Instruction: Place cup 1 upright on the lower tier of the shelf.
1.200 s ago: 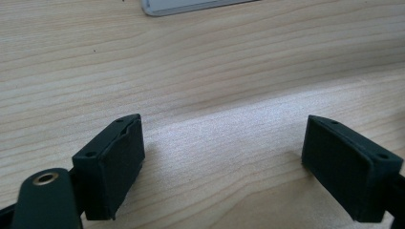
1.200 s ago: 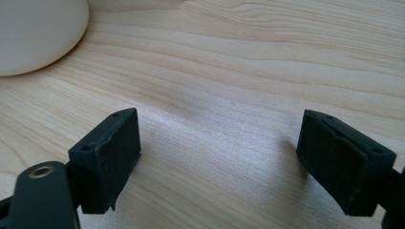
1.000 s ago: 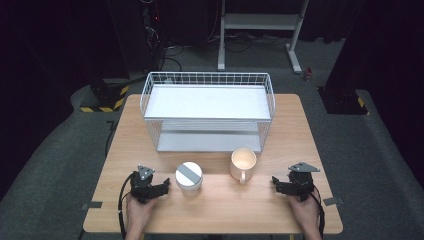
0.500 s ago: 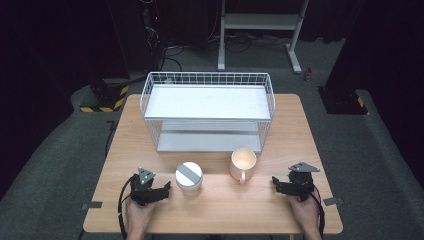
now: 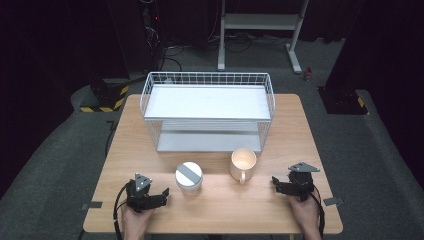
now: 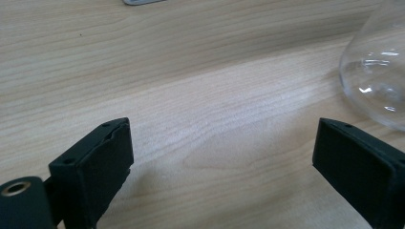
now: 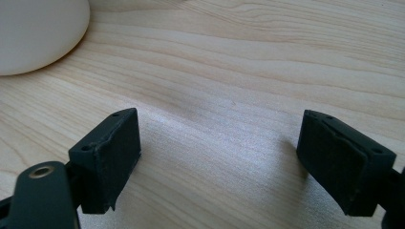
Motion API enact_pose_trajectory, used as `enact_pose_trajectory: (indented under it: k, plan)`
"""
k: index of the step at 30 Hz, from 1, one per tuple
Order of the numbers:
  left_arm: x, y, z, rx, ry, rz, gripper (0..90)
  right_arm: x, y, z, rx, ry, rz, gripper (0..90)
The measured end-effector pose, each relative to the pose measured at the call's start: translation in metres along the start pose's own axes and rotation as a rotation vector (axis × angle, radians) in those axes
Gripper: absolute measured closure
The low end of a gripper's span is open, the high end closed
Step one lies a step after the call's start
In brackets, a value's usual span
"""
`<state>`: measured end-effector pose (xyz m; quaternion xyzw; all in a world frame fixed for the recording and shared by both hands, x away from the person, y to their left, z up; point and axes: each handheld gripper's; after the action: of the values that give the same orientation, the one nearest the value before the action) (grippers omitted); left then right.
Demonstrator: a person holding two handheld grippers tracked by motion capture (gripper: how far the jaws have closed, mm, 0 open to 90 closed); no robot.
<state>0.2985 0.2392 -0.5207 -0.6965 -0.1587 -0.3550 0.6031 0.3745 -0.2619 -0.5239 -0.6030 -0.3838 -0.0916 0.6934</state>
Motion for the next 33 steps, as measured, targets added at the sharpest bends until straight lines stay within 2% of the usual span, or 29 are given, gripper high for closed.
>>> enact_pose_trajectory:
  k: [3,8,11,16,28,33]
  plan:
    - [-0.003,-0.006,-0.002,-0.006,0.006,-0.004,5.7,0.000,0.000,0.000,0.000,0.000,0.000,15.0]
    - [-0.006,-0.015,-0.008,-0.038,0.022,-0.007,4.6,0.000,0.000,0.000,0.000,-0.003,-0.001,15.0]
    - [-0.007,-0.016,-0.014,-0.054,0.025,-0.011,4.0,0.000,0.000,0.000,0.000,0.000,0.000,15.0]
    - [-0.006,-0.018,-0.024,-0.075,0.052,-0.017,3.7,0.000,0.000,0.000,0.000,0.000,0.000,15.0]
    - [-0.002,-0.012,-0.049,-0.134,0.097,-0.011,3.8,0.000,0.000,0.000,0.001,-0.003,0.000,15.0]
    - [0.001,-0.009,-0.058,-0.158,0.091,-0.023,3.8,0.000,0.000,0.000,0.002,-0.002,-0.001,15.0]
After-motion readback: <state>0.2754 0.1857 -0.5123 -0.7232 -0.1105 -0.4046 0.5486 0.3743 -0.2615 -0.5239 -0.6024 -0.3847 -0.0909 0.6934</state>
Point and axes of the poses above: each handheld gripper's, and its own axes: y roughly forward along the jaws, x roughly out of its top, z roughly to its left, and after that the axes turned 5 degrees about z, right-handed
